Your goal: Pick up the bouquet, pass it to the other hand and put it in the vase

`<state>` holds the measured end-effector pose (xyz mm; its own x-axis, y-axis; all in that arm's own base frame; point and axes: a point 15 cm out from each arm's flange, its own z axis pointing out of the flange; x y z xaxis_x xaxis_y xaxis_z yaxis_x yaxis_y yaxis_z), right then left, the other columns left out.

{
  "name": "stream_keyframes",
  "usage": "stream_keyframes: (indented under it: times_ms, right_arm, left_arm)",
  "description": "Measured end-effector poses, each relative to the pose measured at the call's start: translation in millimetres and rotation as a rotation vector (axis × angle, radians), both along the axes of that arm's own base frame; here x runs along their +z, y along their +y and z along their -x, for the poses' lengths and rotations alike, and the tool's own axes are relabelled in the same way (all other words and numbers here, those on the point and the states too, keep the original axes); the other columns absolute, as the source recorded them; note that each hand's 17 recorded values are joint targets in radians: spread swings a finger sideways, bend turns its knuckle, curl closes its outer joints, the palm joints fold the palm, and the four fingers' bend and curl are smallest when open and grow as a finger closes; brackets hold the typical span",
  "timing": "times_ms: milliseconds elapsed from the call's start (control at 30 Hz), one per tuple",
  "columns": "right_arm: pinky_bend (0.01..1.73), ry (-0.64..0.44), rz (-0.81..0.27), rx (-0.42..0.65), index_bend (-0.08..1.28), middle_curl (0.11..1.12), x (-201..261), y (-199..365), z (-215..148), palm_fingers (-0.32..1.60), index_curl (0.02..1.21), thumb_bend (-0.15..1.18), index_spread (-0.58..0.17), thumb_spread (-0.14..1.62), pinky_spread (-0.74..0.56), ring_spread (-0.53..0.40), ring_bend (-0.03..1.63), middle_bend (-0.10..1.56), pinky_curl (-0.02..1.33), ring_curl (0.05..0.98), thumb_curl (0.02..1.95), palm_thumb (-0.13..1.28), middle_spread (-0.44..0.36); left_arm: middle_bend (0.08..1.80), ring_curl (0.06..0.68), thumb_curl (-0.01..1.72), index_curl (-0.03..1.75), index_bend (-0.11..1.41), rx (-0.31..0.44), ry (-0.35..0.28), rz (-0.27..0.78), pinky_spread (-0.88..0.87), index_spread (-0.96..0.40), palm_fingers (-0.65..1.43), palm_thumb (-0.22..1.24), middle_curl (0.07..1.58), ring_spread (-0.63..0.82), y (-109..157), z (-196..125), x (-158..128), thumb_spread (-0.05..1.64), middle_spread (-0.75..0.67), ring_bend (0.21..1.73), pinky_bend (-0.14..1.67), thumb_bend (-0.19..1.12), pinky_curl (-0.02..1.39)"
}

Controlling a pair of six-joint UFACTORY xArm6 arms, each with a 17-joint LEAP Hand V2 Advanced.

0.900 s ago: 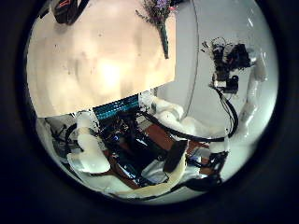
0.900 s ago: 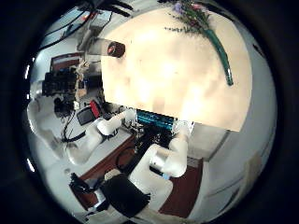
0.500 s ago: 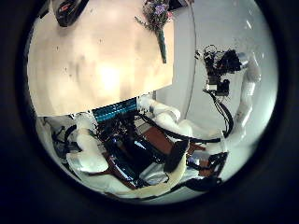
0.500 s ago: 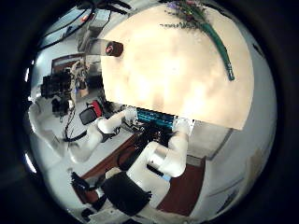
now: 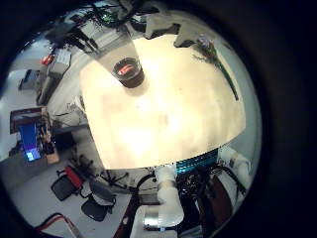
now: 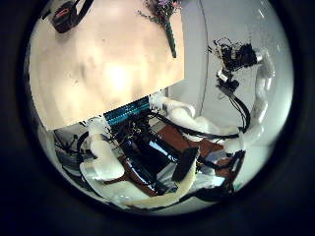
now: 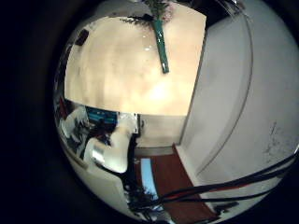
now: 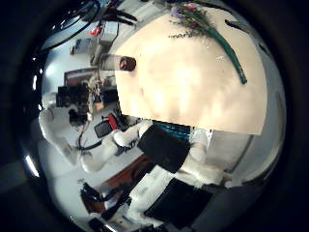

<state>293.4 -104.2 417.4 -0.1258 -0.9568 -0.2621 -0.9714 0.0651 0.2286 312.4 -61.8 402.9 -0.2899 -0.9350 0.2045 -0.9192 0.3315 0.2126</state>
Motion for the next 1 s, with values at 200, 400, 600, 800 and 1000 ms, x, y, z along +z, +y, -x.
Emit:
stream_keyframes:
  times_ms: [200,400,600,800,1000]
  right_arm:
    - [0.79,0.058,-0.025,-0.217,0.09,0.38,-38.4,-41.2,-21.9,0.4,0.25,0.02,-0.285,1.24,0.23,-0.063,0.93,0.31,0.29,0.335,0.33,0.45,0.002]
    - [0.89,0.078,0.003,-0.334,0.13,0.4,-88.7,-58.5,-54.7,0.32,0.22,-0.01,-0.226,1.19,0.16,-0.103,1.04,0.36,0.29,0.367,0.36,0.53,0.03]
    - [0.88,0.055,0.026,-0.361,0.17,0.42,-154.2,-66.5,-84.9,0.25,0.25,-0.03,-0.211,1.13,0.11,-0.103,1.0,0.43,0.27,0.361,0.37,0.55,0.022]
    - [0.88,0.122,0.014,-0.377,0.17,0.42,-202.4,-64.8,-94.1,0.22,0.28,-0.02,-0.193,1.08,0.11,-0.092,0.97,0.43,0.25,0.352,0.39,0.57,0.016]
    - [0.89,0.123,0.027,-0.394,0.17,0.42,-236.1,-73.6,-107.8,0.22,0.29,-0.02,-0.18,1.07,0.1,-0.089,0.96,0.44,0.23,0.354,0.4,0.6,0.014]
  left_arm:
    - [0.18,0.2,0.24,0.27,0.16,-0.074,0.035,0.034,0.58,-0.01,-0.05,-0.03,0.27,0.58,-1.0,7.2,-12.3,0.95,0.42,0.48,0.22,-0.04,0.3]
    - [0.18,0.199,0.24,0.27,0.16,-0.129,0.012,0.044,0.58,-0.01,-0.04,-0.02,0.27,0.59,-2.3,12.2,-2.9,0.96,0.42,0.47,0.21,-0.04,0.3]
    - [0.18,0.201,0.25,0.28,0.15,-0.141,0.04,0.043,0.58,-0.01,-0.04,-0.01,0.27,0.59,-3.3,15.3,-7.9,0.96,0.42,0.46,0.2,-0.03,0.31]
    - [0.18,0.203,0.26,0.28,0.16,-0.152,0.058,0.03,0.58,-0.01,-0.04,-0.01,0.28,0.59,-0.8,17.9,-12.2,0.97,0.42,0.46,0.2,-0.03,0.31]
    - [0.18,0.205,0.27,0.28,0.16,-0.167,0.05,0.028,0.58,-0.01,-0.04,0.0,0.28,0.6,-5.9,14.6,-13.2,0.97,0.42,0.46,0.2,-0.03,0.31]
